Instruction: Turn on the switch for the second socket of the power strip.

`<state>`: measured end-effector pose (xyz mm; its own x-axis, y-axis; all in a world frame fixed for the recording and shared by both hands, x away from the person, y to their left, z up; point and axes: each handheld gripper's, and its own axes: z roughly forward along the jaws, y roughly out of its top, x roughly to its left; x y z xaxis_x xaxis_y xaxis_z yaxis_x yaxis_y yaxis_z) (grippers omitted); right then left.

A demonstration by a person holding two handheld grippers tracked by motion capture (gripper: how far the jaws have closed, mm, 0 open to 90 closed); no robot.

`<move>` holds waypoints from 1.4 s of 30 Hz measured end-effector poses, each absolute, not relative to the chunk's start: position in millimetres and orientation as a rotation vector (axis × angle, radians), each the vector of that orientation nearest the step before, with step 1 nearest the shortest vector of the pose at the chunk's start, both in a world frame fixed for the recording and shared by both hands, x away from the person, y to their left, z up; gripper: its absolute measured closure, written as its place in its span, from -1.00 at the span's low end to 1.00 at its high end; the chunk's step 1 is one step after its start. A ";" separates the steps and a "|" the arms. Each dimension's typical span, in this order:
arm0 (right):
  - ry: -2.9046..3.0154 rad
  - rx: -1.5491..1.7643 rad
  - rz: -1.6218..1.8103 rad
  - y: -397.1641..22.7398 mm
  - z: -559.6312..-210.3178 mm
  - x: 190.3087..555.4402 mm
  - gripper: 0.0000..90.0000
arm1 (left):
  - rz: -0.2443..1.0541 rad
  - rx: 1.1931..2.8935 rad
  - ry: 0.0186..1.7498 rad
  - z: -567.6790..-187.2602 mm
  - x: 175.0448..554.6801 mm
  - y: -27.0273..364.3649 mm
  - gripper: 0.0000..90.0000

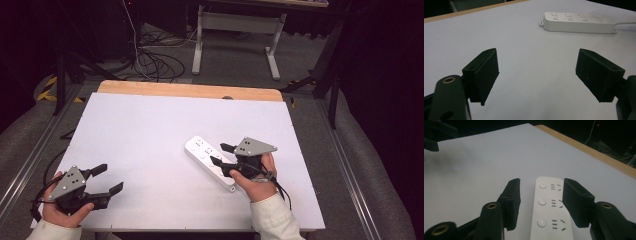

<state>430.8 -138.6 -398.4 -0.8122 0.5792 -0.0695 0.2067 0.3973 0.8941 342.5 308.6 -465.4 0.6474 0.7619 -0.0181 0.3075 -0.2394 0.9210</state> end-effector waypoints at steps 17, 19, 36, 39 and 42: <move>2.242 0.777 1.410 -190.2 -392.0 417.6 -0.41 | 0.536 1.853 0.855 -461.1 340.7 308.4 -0.57; 2.240 0.799 1.411 -197.1 -394.5 416.7 -0.44 | 0.537 1.861 0.858 -460.5 340.3 307.9 -0.57; 2.247 0.865 1.380 -244.7 -430.8 408.4 -0.64 | 0.529 1.824 0.835 -460.9 340.5 309.4 -0.64; 2.259 0.885 1.371 -252.7 -439.5 407.8 -0.66 | 0.542 1.836 0.835 -461.4 340.5 308.6 -0.65; 2.262 0.912 1.363 -259.5 -448.2 407.0 -0.68 | 0.555 1.848 0.827 -461.6 341.0 308.5 -0.66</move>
